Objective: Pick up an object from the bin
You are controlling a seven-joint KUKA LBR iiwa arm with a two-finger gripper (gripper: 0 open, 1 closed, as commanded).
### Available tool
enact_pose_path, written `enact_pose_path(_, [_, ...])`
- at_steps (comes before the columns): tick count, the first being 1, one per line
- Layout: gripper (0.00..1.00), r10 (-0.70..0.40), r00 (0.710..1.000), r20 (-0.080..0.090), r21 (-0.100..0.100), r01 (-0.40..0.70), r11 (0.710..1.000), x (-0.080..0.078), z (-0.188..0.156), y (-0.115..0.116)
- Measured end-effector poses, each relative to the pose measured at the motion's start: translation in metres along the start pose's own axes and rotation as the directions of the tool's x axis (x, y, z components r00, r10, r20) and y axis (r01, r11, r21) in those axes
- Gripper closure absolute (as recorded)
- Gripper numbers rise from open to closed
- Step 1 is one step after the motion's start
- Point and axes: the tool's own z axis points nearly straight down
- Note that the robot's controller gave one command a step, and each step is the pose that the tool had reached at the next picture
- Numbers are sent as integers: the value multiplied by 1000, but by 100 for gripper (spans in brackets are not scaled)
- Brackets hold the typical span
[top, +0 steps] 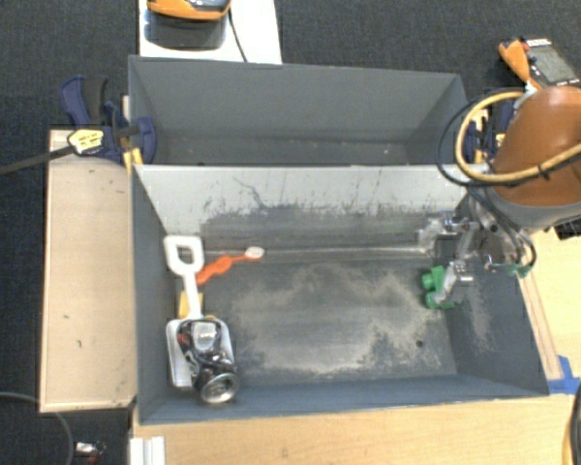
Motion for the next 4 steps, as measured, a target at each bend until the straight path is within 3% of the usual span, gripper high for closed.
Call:
enact_pose_path(1, [0,-4,1000,8,1,4,1000,-1,-5,0])
enact_pose_path(2, [0,-227,974,15,6,226,974,-12,47,-24])
enact_pose_path(3, [0,-314,949,7,2,314,949,-9,72,-38])
enact_pose_path(4, [0,-569,822,11,9,569,822,-11,69,-45])
